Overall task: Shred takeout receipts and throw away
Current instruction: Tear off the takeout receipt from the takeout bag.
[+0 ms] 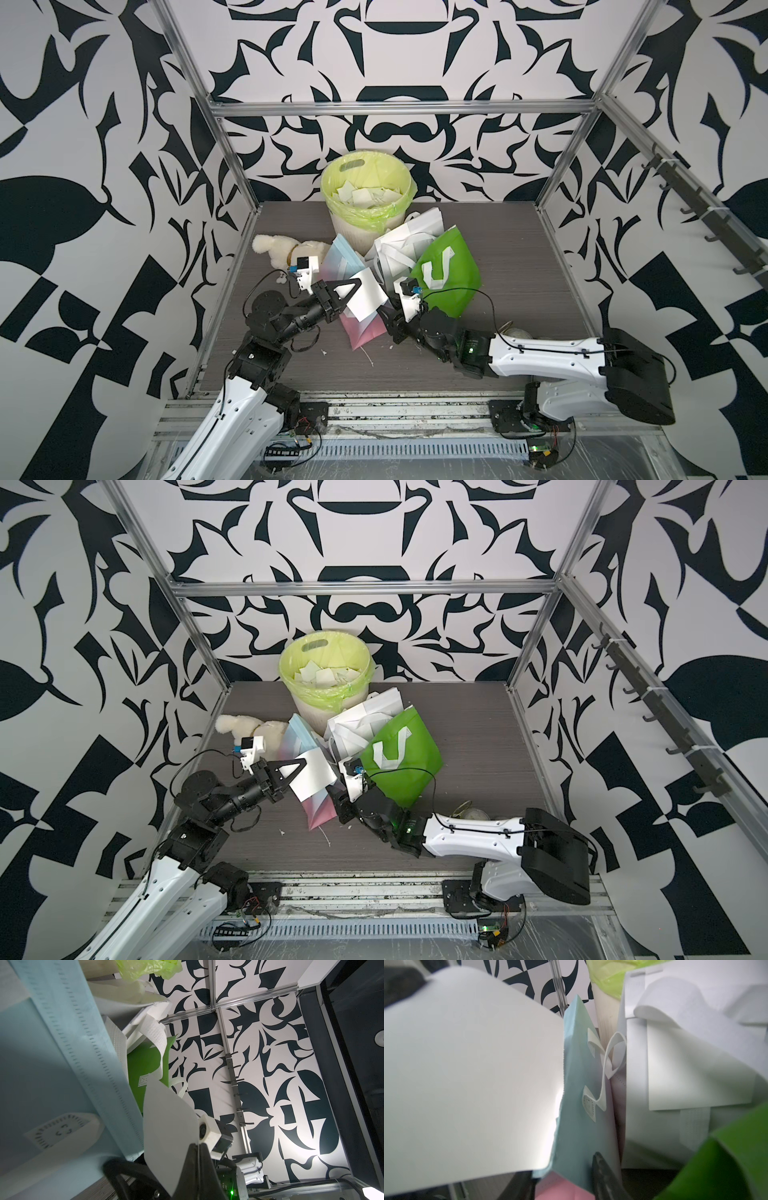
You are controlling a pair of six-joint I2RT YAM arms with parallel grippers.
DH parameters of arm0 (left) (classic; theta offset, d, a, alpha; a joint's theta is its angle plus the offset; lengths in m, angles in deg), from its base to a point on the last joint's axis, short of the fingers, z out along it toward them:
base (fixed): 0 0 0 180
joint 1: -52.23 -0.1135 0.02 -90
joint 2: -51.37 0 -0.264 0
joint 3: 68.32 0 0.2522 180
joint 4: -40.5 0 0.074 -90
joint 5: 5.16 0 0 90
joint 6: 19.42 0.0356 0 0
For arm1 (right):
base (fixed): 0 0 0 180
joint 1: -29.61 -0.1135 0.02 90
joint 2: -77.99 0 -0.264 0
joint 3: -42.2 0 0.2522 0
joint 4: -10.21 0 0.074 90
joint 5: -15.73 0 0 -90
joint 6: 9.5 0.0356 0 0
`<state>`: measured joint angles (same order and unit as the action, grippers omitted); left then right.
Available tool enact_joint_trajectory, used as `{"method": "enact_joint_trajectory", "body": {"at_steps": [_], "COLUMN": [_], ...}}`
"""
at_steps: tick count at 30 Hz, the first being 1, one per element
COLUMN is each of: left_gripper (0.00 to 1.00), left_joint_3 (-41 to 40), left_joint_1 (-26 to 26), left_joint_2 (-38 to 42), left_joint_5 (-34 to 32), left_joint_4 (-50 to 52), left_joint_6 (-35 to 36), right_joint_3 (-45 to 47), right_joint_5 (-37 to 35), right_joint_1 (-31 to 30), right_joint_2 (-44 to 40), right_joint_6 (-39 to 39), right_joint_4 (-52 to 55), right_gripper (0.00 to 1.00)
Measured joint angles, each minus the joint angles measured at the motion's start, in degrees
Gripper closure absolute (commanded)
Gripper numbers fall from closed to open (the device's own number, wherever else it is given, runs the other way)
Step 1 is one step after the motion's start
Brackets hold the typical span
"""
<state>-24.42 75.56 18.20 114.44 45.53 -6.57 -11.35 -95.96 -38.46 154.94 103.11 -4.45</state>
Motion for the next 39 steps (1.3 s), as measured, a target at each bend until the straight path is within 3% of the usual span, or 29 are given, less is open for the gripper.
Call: {"method": "enact_joint_trajectory", "body": {"at_steps": [7, 19, 29, 33, 39], "left_gripper": [1.0, 1.0, 1.0, 1.0, 1.0], "left_joint_3": [2.84, 10.51, 15.72, 18.78, 27.91], "left_joint_1": [0.37, 0.96, 0.96, 0.96, 0.96], "left_joint_2": [-2.36, -11.15, -11.43, -11.52, -12.02], "left_joint_5": [-0.26, -0.68, -1.44, -1.75, -3.17], "left_joint_4": [0.81, 1.27, -2.21, 5.27, 20.44], "left_joint_6": [0.33, 1.51, 3.52, 9.11, 25.24], "right_joint_3": [0.0, 0.04, 1.09, 1.09, 1.09], "right_joint_5": [-0.87, -4.17, -4.9, -3.61, -0.17], "right_joint_1": [-0.04, -0.17, -0.15, -0.15, -0.15], "right_joint_2": [0.35, 0.35, 0.39, 0.35, -3.65], "right_joint_6": [0.63, 2.23, 4.22, 3.5, -0.79], "right_joint_4": [-0.48, -2.16, -1.18, -1.16, 2.43], "right_gripper": [1.0, 1.0, 0.99, 0.68, 0.44]}}
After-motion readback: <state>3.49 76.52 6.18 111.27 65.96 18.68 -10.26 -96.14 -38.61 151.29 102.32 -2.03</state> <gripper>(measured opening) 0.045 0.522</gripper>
